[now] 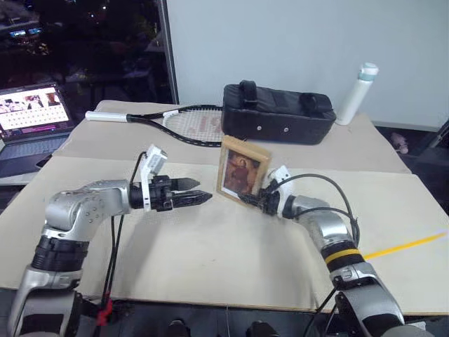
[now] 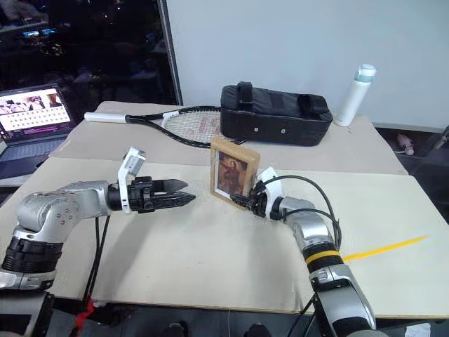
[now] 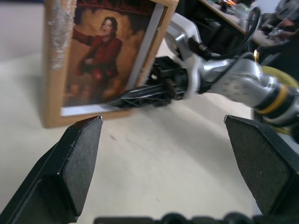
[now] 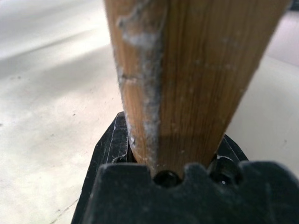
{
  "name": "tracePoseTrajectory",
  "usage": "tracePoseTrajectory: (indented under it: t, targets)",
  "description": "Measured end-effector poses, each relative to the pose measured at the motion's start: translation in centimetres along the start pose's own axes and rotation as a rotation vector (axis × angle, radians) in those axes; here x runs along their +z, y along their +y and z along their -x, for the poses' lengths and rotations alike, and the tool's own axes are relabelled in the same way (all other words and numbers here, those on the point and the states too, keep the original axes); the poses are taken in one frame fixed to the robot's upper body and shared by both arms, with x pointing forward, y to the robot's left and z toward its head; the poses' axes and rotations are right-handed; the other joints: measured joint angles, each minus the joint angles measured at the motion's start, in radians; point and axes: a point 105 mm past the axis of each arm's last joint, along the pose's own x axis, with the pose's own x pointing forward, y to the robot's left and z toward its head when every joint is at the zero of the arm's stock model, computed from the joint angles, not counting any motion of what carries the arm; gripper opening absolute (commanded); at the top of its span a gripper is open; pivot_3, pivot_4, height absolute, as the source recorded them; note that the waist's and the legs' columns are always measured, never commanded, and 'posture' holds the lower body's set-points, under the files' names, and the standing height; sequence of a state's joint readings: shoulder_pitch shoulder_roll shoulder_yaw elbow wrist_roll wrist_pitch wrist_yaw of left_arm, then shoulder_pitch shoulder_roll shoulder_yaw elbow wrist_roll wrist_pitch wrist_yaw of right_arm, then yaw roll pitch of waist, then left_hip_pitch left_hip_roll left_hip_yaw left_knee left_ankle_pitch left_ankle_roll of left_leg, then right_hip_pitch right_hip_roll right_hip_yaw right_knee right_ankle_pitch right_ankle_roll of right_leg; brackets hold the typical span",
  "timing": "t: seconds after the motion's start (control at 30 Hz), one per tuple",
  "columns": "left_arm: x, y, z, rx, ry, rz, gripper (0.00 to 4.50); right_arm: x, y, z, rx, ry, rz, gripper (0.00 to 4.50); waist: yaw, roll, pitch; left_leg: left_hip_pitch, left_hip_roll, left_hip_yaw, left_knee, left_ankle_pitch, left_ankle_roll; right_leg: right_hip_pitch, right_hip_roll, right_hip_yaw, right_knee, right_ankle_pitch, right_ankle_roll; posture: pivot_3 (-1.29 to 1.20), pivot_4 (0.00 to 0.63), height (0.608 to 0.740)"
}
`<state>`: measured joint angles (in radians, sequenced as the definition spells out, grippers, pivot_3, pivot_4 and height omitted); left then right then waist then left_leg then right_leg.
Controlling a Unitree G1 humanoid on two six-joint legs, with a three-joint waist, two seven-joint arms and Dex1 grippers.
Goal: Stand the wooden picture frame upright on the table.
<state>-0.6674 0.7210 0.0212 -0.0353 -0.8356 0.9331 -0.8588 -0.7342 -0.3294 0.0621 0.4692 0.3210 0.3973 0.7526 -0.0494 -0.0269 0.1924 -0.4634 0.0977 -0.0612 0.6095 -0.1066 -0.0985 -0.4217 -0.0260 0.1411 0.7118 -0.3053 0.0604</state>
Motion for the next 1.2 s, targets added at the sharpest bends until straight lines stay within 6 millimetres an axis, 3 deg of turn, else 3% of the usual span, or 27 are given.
tracePoseTrajectory:
  t: [0.13,0.27,0.67,0.73,0.83,0.97,1.13,1.2]
  targets:
    - [-0.4,0.5,0.1,0.04,-0.003,0.003,4.5,0.1,-0.4,0.1,-0.023,0.022,-0.155,1.25,0.001,0.0,0.0,0.0,0.0,0.0,0.001,0.0,0.0,0.001,0.0,0.0,0.0,-0.001,0.002,0.0,0.15,0.676]
    - [-0.9,0.8,0.2,0.064,0.013,0.002,4.5,0.0,0.0,0.5,0.005,0.064,-0.195,1.25,0.002,0.0,0.0,0.0,0.0,0.0,0.001,0.0,0.0,0.001,0.0,0.0,0.0,-0.002,0.004,0.0,0.15,0.676]
    - [-1.6,1.7,0.7,0.094,0.016,-0.049,4.5,-1.1,3.8,0.8,0.18,0.158,-0.1,1.25,-0.017,0.0,0.0,0.001,0.0,0.0,0.001,0.0,0.0,0.001,0.0,0.0,0.0,-0.003,0.005,0.0,0.15,0.676]
    - [-1.8,1.8,0.6,0.099,0.018,-0.053,4.5,-1.2,3.9,0.9,0.189,0.164,-0.087,2.27,-0.018,0.0,0.0,0.001,0.0,0.0,0.001,0.0,0.0,0.001,0.0,0.0,0.0,-0.003,0.006,0.0,0.15,0.676]
    - [-2.4,2.3,0.5,0.117,0.035,-0.072,4.5,-2.6,4.2,1.4,0.202,0.201,-0.122,3.15,-0.017,0.0,0.0,0.001,0.0,0.0,0.001,0.0,0.0,0.001,0.0,0.0,0.0,-0.004,0.006,0.0,0.15,0.676]
    - [-3.7,3.4,0.2,0.175,0.057,-0.138,4.5,-2.1,3.4,2.9,0.179,0.186,-0.104,4.46,-0.012,0.0,0.0,0.001,0.0,0.0,0.001,0.0,0.0,0.001,0.0,0.0,-0.001,-0.004,0.006,0.0,0.15,0.676]
    - [-5.2,4.9,0.6,0.244,0.013,-0.16,4.5,-3.7,2.9,6.5,0.136,0.171,-0.055,4.46,0.003,0.0,0.0,0.0,0.0,0.001,0.0,0.0,0.0,0.001,0.0,0.0,-0.002,-0.004,0.007,0.0,0.15,0.676]
    - [-6.2,4.7,1.2,0.249,-0.008,-0.159,4.5,-4.9,3.1,9.2,0.141,0.187,-0.007,4.46,0.007,0.0,0.0,0.0,0.0,0.001,0.0,-0.001,0.001,0.002,-0.001,0.0,-0.003,-0.004,0.007,0.0,0.15,0.676]
